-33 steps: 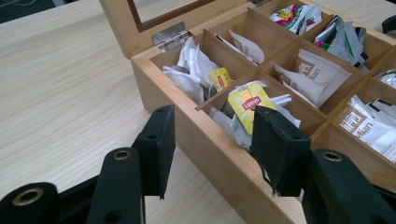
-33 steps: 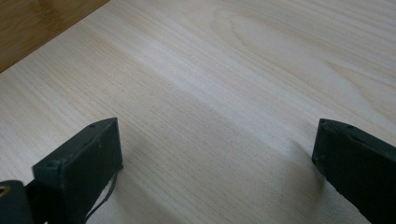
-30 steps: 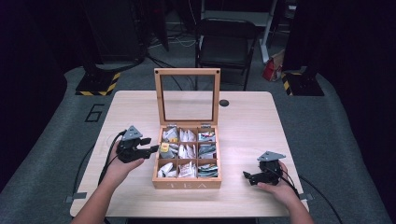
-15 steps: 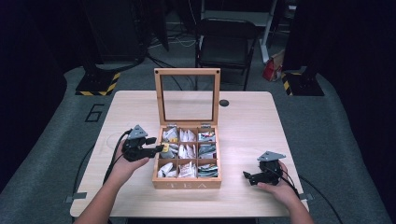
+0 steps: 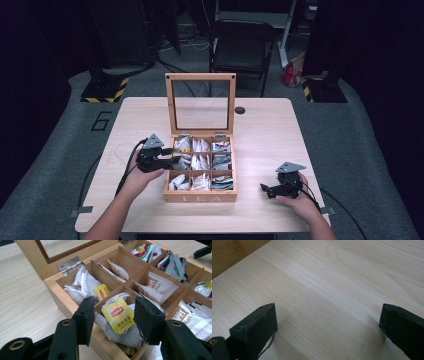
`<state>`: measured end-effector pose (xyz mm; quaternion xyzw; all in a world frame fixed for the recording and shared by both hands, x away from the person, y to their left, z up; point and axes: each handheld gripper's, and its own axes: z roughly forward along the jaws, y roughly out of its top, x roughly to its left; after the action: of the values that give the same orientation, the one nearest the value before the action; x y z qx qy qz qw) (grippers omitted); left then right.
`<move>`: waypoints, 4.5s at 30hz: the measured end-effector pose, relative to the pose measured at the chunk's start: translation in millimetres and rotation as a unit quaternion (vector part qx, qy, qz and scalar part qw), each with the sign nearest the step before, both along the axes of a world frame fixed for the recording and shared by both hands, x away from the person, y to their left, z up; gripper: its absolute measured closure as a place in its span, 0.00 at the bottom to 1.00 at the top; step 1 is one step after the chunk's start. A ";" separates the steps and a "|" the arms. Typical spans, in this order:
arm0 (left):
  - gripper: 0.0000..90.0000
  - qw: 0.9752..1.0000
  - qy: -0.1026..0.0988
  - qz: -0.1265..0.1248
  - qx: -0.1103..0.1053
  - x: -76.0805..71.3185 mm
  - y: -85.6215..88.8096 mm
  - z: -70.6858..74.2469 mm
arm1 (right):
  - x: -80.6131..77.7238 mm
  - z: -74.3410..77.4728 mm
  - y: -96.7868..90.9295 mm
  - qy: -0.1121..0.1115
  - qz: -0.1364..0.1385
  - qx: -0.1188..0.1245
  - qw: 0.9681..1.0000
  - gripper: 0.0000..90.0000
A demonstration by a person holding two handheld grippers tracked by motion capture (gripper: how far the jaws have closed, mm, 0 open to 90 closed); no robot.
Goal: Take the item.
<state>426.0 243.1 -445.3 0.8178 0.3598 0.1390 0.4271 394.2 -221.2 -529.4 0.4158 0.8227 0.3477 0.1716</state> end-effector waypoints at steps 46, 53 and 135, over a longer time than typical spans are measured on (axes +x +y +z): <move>0.95 0.999 0.000 -0.028 -0.018 -12.1 4.2 1.8 | 0.0 0.2 -0.1 0.002 0.001 0.000 1.000 0.01; 0.98 0.999 -0.001 -0.037 -0.020 -13.4 1.6 7.4 | 0.0 0.0 0.0 0.000 0.000 0.000 1.000 0.01; 0.98 0.995 -0.068 0.062 -0.029 -14.7 82.5 75.4 | 0.0 0.2 -0.1 0.002 0.001 -0.001 1.000 0.01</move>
<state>411.3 325.6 -369.9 0.7699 0.3840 0.2103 0.4642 394.2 -221.3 -529.3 0.4151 0.8238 0.3467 0.1699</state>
